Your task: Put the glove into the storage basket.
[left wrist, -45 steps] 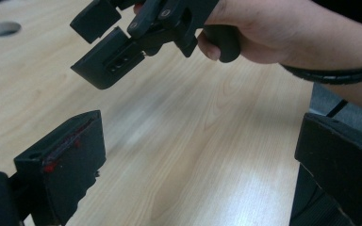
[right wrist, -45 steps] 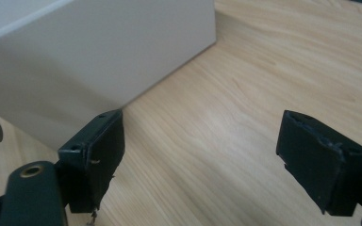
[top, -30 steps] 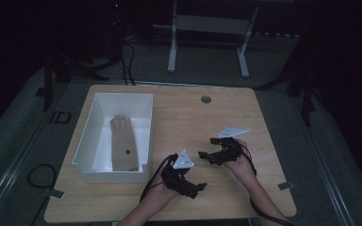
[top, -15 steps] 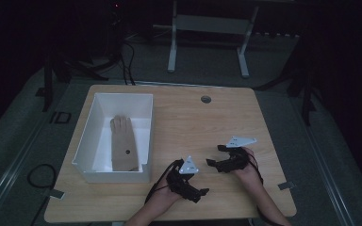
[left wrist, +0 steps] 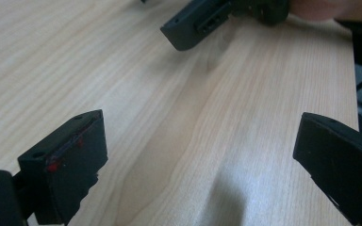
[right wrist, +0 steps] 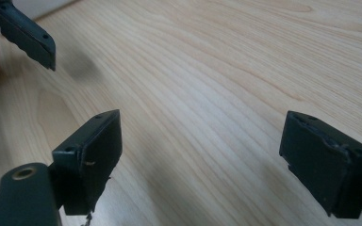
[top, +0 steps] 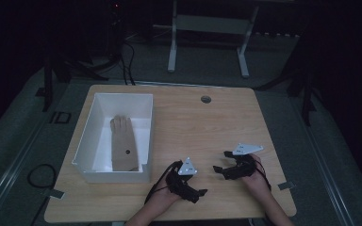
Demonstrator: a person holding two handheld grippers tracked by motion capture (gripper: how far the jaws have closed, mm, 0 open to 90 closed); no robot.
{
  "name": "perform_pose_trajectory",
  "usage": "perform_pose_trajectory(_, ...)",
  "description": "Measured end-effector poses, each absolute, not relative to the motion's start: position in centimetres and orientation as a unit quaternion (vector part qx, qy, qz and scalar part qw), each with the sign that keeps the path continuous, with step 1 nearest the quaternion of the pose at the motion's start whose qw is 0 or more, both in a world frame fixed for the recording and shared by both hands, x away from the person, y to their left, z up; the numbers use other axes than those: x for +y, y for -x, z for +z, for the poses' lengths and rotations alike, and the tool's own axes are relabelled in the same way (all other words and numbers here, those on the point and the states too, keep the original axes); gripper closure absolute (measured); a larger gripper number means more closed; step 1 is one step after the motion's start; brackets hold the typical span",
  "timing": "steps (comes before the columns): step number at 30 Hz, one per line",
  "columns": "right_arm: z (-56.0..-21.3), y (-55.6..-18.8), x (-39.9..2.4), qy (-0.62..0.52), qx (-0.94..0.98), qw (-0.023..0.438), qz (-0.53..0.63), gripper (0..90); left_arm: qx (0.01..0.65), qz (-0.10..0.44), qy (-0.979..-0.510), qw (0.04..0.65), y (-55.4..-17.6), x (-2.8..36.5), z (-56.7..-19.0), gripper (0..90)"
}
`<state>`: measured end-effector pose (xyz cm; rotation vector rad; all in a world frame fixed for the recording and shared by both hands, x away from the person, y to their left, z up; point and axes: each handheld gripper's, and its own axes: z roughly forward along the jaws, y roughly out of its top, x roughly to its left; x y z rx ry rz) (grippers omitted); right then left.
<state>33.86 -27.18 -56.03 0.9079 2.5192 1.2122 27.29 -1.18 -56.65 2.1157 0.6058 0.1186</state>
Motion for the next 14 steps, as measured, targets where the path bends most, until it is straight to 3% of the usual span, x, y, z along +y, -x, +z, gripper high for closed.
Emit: perform_pose_trajectory(14, -56.31, -33.68, -27.23, -0.302, 0.852, 0.117, 0.410, 13.7, 0.245, 0.064, -0.859, 0.446, -27.06, -1.21, -56.93, 2.8)
